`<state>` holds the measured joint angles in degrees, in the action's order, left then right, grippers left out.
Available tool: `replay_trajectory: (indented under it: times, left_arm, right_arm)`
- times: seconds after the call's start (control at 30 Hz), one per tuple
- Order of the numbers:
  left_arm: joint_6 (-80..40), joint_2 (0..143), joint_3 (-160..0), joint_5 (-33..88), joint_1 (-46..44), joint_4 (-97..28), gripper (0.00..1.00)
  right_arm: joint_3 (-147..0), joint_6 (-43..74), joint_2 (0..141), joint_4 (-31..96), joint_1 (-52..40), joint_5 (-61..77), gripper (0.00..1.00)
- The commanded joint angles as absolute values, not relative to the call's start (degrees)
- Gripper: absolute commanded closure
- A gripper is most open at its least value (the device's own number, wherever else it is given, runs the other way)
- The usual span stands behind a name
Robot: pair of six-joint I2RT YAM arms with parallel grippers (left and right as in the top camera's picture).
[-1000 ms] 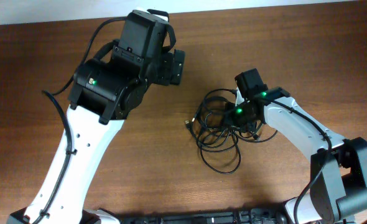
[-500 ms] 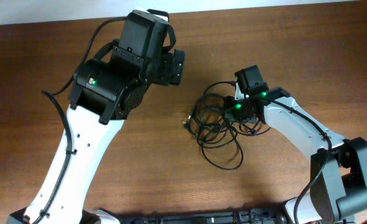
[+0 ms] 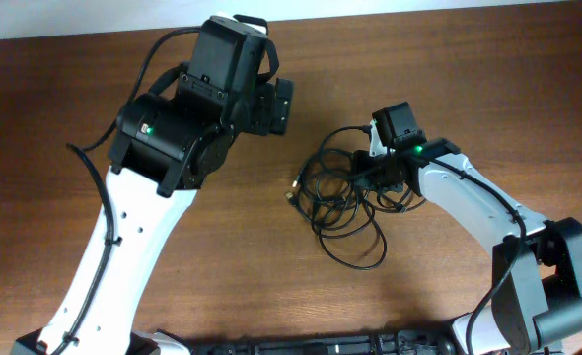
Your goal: Untangle cables
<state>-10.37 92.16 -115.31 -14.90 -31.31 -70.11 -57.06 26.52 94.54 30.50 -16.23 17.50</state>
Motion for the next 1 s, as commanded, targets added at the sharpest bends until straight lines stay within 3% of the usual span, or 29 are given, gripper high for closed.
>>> replay_trajectory:
  times: [0.0, 0.6, 0.7, 0.73, 0.97]
  left_arm:
    - [-11.1, 92.2, -116.3, -15.4, -31.1, -70.2, 0.01]
    - [-11.1, 92.2, -116.3, -15.4, -31.1, -70.2, 0.01]
    - [-11.1, 92.2, -116.3, -15.4, -31.1, -70.2, 0.01]
    - [-11.1, 92.2, -116.3, -15.4, -31.1, -70.2, 0.01]
    - [-11.1, 92.2, -116.3, -15.4, -31.1, -70.2, 0.01]
  right_arm:
    - [-56.8, 25.9, 94.1, 29.5, -16.6, 23.4, 0.81]
    - [-56.8, 25.9, 96.0, 26.6, -18.7, 23.8, 0.8]
    - [-56.8, 25.9, 96.6, 24.9, -20.4, 23.7, 0.87]
    - [-56.8, 25.9, 96.6, 24.6, -20.7, 23.8, 0.96]
    - [-56.9, 22.4, 93.4, 25.6, -20.9, 28.5, 0.96]
